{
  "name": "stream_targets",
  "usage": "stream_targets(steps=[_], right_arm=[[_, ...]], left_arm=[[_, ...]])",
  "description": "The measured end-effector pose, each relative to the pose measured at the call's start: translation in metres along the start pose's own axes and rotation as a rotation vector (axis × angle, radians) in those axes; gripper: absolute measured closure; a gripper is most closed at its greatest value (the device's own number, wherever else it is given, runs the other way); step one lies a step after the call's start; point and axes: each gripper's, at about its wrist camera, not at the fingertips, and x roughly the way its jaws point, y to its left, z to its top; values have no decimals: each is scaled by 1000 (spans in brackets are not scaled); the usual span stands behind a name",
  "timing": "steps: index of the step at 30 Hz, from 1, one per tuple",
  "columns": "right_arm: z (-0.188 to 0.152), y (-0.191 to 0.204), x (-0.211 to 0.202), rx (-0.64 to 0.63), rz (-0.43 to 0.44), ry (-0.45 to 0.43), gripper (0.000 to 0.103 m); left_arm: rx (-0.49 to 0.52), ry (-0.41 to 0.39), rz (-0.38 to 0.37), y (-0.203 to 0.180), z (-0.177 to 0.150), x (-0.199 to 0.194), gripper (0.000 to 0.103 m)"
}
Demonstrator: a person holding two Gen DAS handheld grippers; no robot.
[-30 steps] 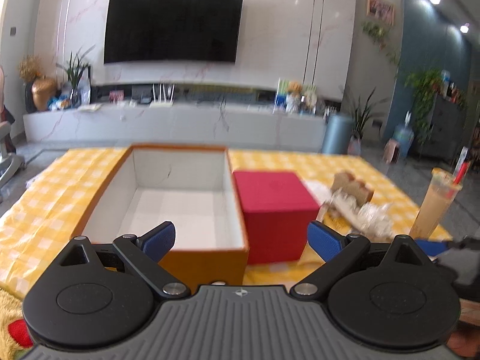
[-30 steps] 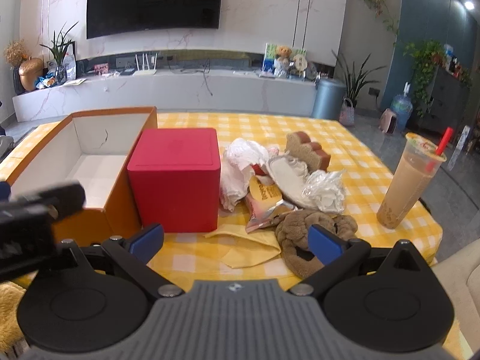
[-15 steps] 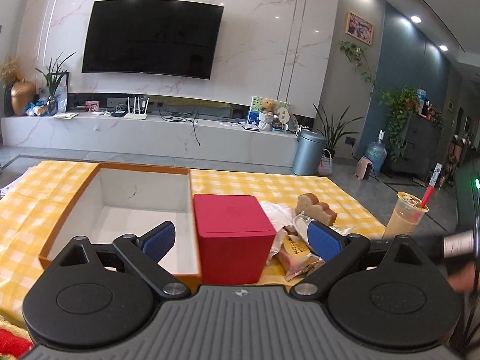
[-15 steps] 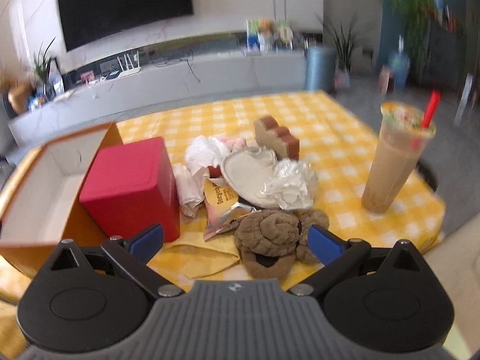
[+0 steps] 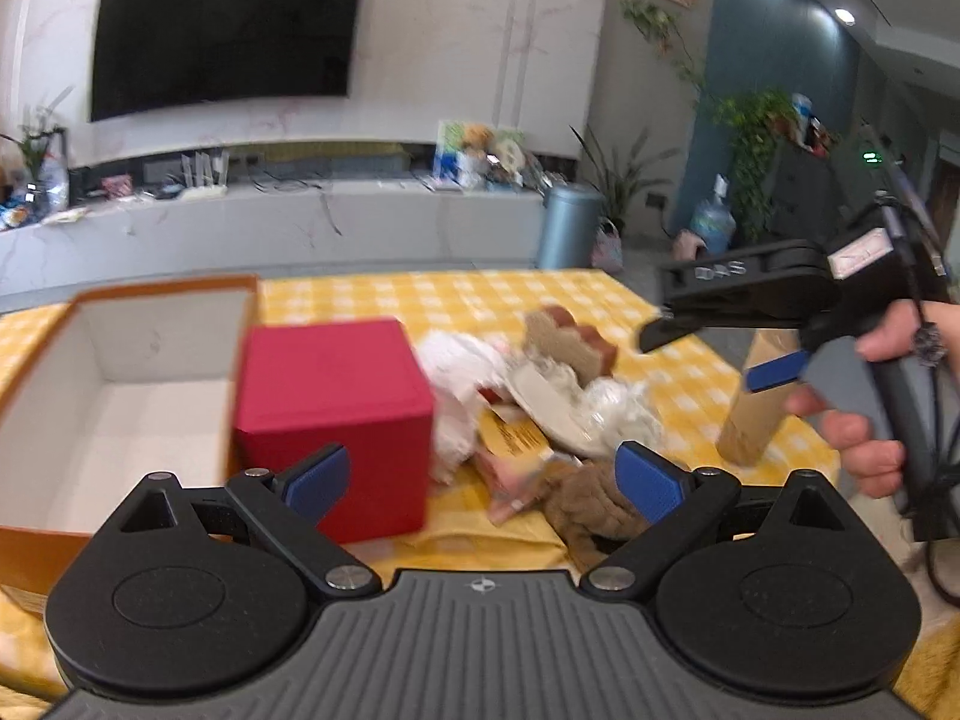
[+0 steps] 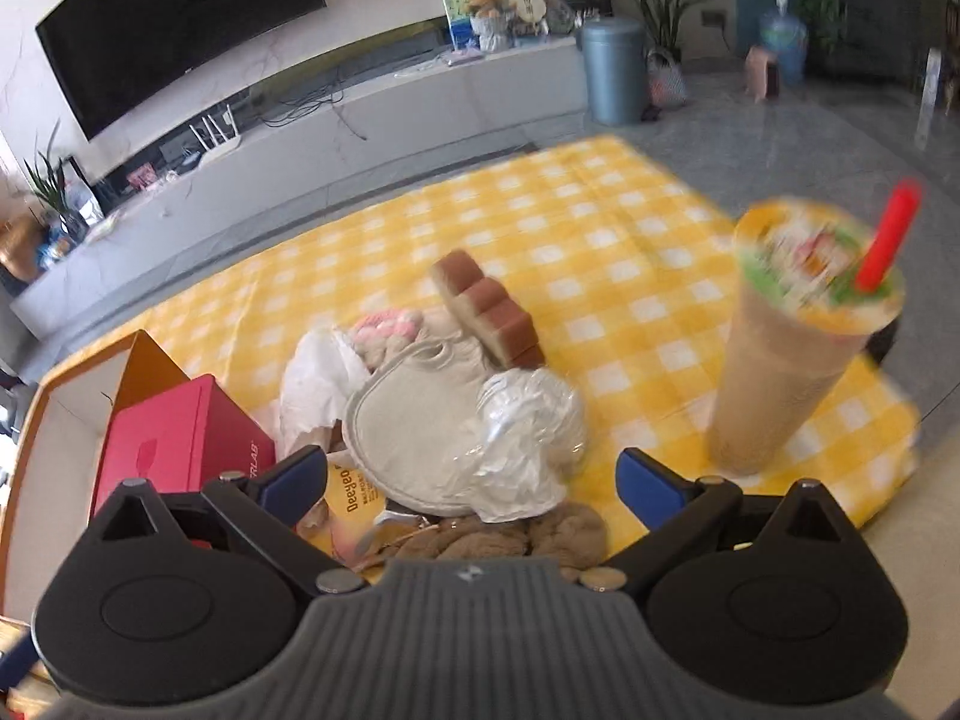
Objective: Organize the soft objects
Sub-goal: 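Move the left tool toward the brown teddy bear while the right tool reaches the clear plastic bag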
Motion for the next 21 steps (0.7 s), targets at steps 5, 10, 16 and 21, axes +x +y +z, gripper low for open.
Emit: stream_targets(steps=[5,10,16,21], right_arm=[[-12,-19,48,56,10,78,3],[-1,-27,81,89,28,106,3],[8,-49,99,224,33,89,8],[11,-51,116,244,42,155,20]], left_arm=[[63,26,-21,-25,-12,22,0],[79,60,-27,-42,-18,40,0],[111,71,-30,-49,-22,44,0],[123,80,-21,-50,-25,40,0]])
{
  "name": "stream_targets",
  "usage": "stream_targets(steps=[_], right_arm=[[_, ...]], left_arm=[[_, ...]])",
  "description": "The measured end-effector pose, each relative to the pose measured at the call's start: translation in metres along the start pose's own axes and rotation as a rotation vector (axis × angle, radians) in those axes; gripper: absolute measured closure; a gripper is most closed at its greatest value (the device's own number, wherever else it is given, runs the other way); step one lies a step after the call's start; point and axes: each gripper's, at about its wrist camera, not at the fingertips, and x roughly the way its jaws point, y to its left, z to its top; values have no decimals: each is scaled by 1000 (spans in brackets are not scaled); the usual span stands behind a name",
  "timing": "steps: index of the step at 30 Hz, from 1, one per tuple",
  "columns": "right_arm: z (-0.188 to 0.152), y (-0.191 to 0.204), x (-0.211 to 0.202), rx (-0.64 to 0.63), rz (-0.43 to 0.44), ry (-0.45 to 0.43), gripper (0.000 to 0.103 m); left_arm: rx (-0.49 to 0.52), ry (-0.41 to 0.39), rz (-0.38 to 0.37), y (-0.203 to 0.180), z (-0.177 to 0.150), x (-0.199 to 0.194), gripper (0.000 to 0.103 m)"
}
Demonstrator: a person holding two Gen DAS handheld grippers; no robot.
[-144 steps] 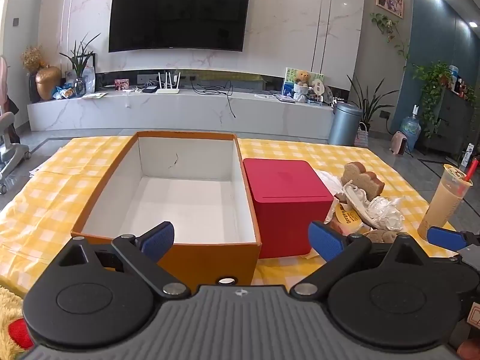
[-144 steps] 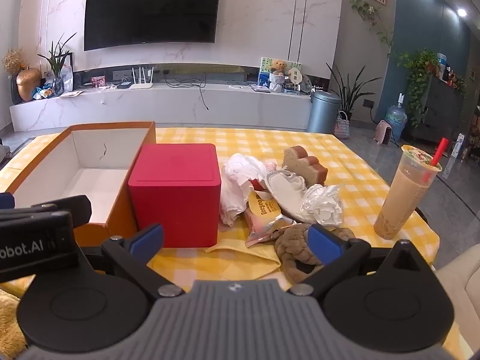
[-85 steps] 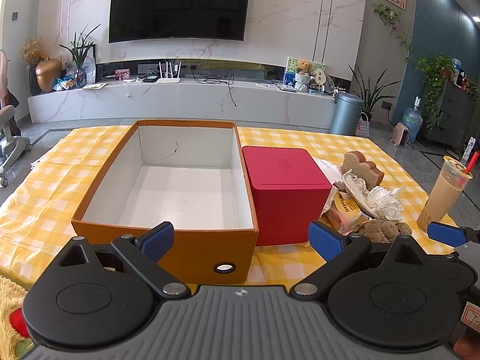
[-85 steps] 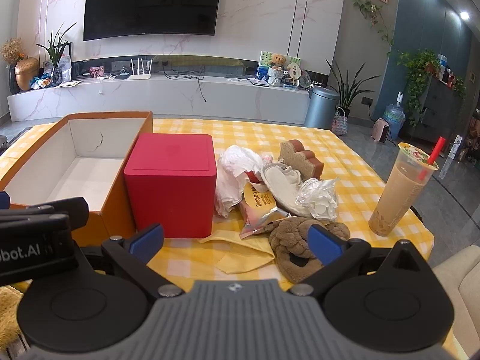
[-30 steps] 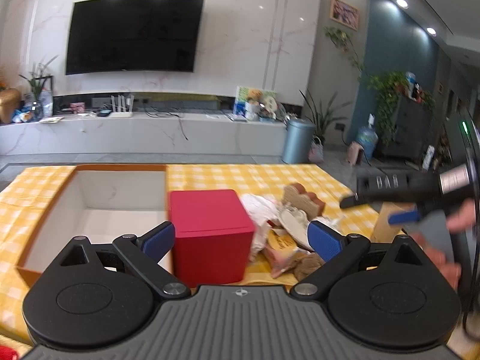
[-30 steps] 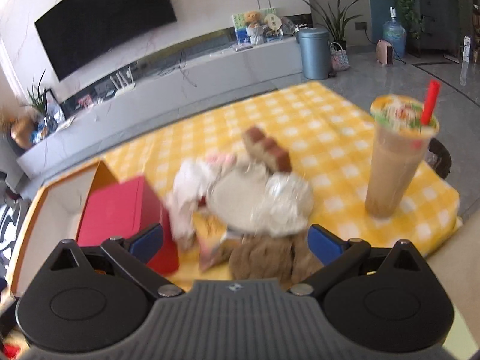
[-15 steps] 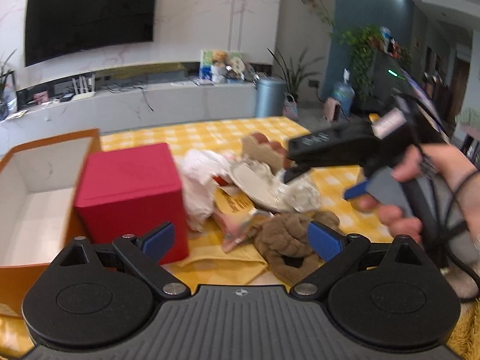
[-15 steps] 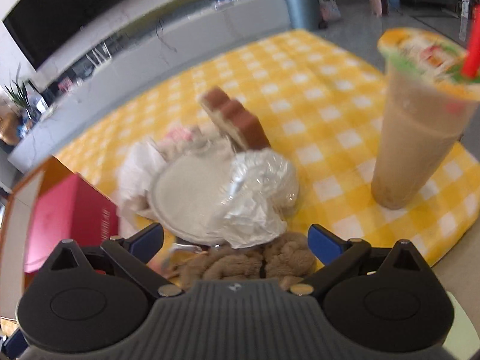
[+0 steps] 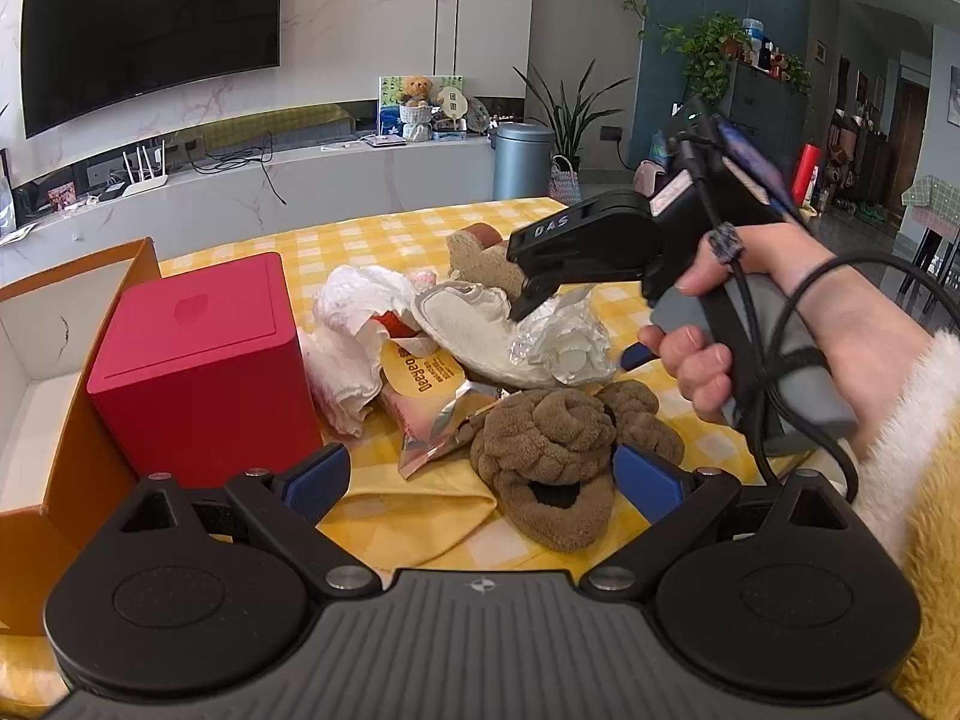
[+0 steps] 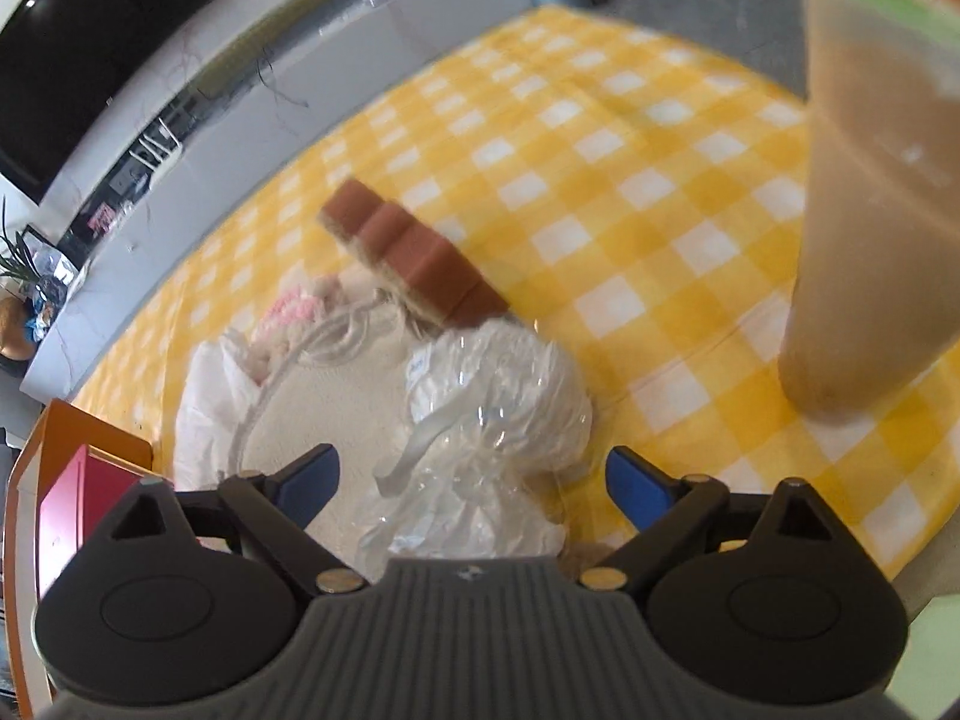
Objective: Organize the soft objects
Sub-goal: 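Move the left tool toward the brown teddy bear while the right tool reaches the clear plastic bag, then close the left tool on the brown teddy bear while the right tool grips the clear plastic bag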
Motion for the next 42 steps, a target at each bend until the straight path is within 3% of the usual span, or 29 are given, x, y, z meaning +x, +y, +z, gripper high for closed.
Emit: stream_targets(steps=[2,6,13,16,19,23,29,34,38,42], right_arm=[[-2,-2,6,44,30,47,40],[-7,-5,-5,47,37,2,55],[-17,6,-53,-102,71,-98,57],[-23,6,-64,-132,96,-111,56],[-23,3,-71,-111,67,-143,56],[-24,3,-82,-129,77,-181,56],[-29,1,-85,-134,67,-186,56],[-31,1,-83,-143,66,-188,55],[-32,-3,-80,-122,46,-174,54],[-31,-9,-81,-104,43,-180,54]], left_arm=[[6,8,10,0,0,1,0],[10,11,12,0,1,1,0],[90,74,-84,-13,6,23,0],[154,65,-120,-24,9,34,0],[231,54,-154,-34,13,49,0],[317,28,-159,-42,14,68,0],[340,12,-168,-42,11,95,0],[429,-71,-232,-44,11,98,0],[564,-44,-268,-54,11,111,0],[578,-2,-254,-57,11,134,0]])
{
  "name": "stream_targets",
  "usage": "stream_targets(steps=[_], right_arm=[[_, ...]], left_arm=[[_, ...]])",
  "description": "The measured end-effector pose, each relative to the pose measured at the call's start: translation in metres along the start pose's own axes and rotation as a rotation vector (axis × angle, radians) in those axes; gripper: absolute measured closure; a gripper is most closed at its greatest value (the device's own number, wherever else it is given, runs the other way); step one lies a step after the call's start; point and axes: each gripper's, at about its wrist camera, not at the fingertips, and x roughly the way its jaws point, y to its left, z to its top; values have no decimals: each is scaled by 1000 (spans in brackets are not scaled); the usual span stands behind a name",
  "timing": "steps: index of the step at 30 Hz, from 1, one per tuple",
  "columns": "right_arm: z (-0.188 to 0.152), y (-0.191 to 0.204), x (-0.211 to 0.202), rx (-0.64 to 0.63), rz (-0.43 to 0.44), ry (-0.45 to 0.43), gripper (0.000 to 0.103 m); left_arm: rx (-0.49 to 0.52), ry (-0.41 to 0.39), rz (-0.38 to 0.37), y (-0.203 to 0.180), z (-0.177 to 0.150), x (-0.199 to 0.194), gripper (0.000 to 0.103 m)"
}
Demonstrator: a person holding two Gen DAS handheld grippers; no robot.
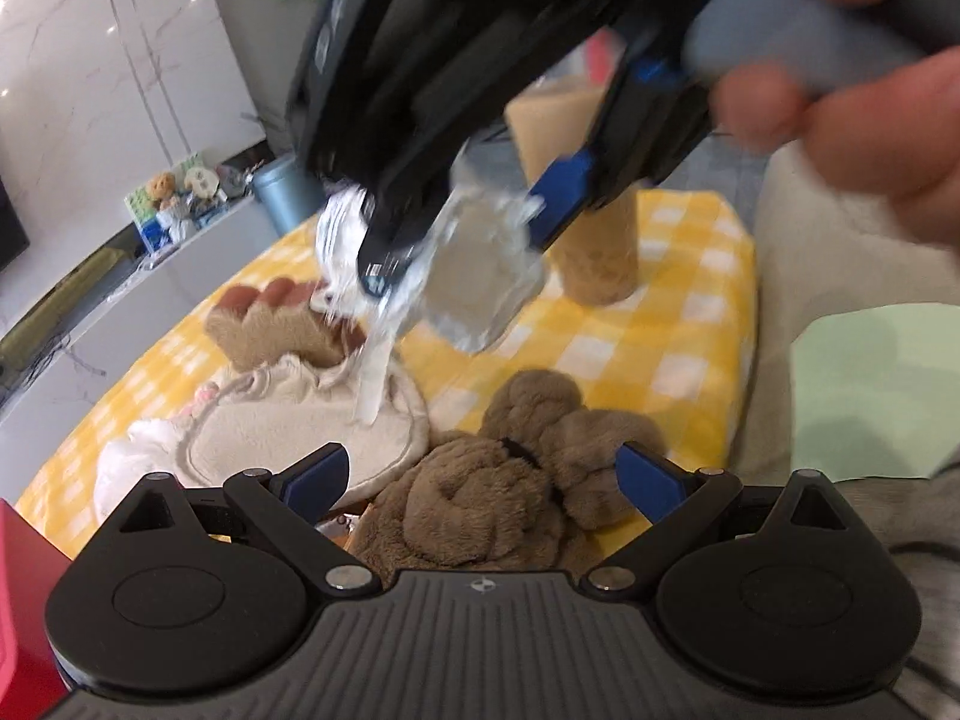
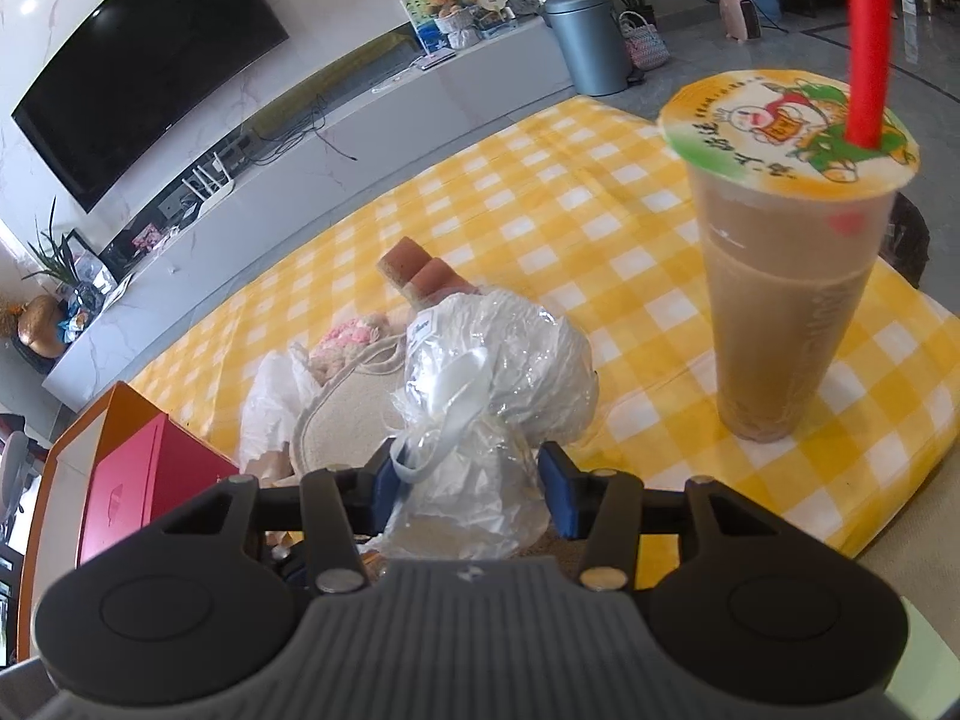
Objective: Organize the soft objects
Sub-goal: 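Close the left tool on the brown teddy bear while the right tool grips the clear plastic bag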
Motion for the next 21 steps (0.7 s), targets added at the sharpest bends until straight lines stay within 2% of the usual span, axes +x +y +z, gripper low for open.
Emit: stream_targets(steps=[6,9,11,14,17,19,21], right_arm=[[-1,-1,-3,5,-17,-7,53],[-1,-1,-3,9,-17,-8,53],[-1,-1,-3,8,-20,-9,52],[-1,0,-4,9,-20,-11,52],[-2,0,-5,9,-20,-14,52],[-2,-1,-6,11,-20,-17,52],[-3,-2,-7,14,-22,-17,52]], left_arm=[[-68,1,-42,7,-4,13,0],[-135,40,-89,14,-4,16,1],[-181,61,-106,16,-3,15,11],[-173,71,-90,13,0,10,25],[-177,92,-50,5,4,4,32],[-245,112,-31,7,6,-1,40],[-310,134,-34,12,6,-6,40]])
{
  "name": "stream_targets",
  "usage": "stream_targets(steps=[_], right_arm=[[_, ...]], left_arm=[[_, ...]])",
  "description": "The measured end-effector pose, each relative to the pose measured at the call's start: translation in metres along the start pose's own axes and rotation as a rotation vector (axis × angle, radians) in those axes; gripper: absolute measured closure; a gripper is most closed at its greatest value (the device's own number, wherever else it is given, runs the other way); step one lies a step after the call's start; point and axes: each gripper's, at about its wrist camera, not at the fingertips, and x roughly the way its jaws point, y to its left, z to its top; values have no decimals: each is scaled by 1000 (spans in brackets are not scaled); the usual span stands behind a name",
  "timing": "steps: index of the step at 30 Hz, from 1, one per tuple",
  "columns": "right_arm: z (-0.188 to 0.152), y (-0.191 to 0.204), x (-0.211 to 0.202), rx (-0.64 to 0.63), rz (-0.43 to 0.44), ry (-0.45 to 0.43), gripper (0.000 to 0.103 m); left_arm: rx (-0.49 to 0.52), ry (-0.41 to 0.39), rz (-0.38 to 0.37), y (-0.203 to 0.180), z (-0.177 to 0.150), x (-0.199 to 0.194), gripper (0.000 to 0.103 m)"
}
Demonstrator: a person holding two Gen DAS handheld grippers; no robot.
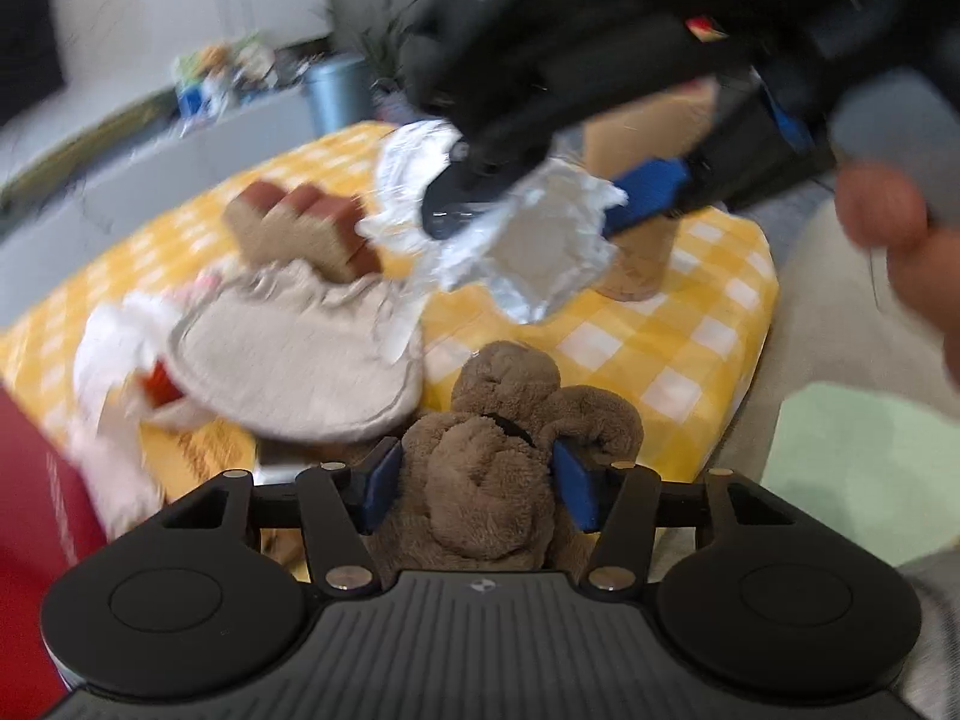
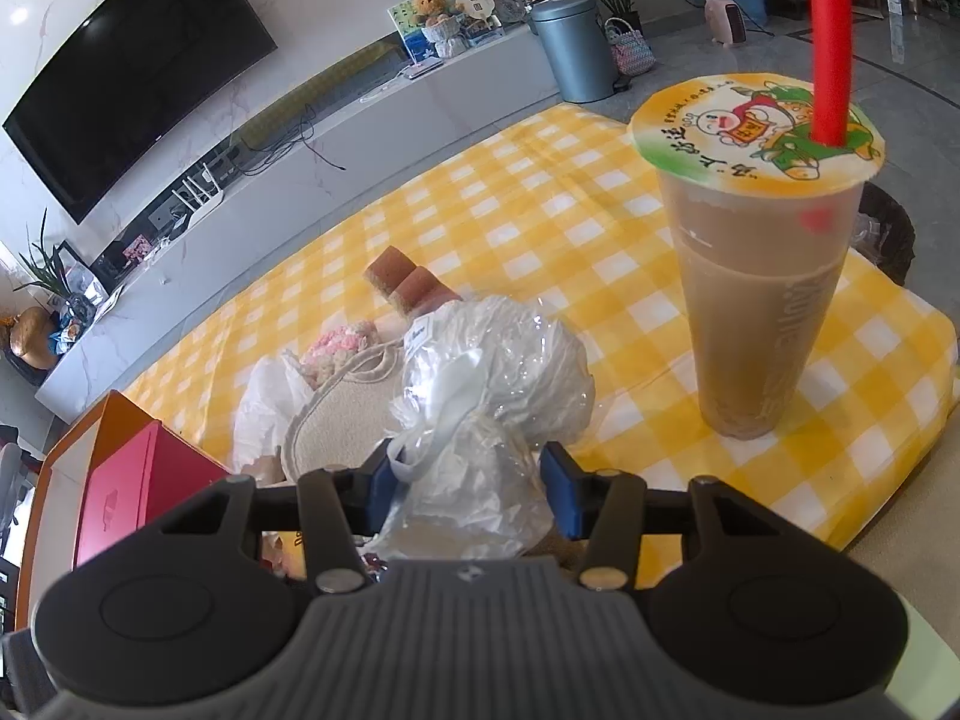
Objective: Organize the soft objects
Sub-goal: 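Close the left tool on the brown teddy bear while the right tool grips the clear plastic bag, then lift the teddy bear with the left tool while the right tool carries the bag toward the box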
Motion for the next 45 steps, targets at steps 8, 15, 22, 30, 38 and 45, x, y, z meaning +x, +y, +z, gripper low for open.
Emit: stream_targets(steps=[8,15,22,30,38,45], right_arm=[[0,2,2,-7,3,8,52],[0,-1,4,-8,-42,7,50],[0,-3,3,-4,-39,4,50],[-1,-5,-3,5,-20,-18,52],[0,-16,-10,54,-1,-41,62],[-3,-16,17,44,-49,63,51]], left_arm=[[224,-45,2,-8,-16,7,14],[328,-63,9,-20,-24,27,21],[216,-86,-2,-9,-24,14,34],[20,-153,-76,4,-31,-24,34],[14,-230,-50,4,-31,-58,34],[18,-177,-5,10,-35,-48,34]])
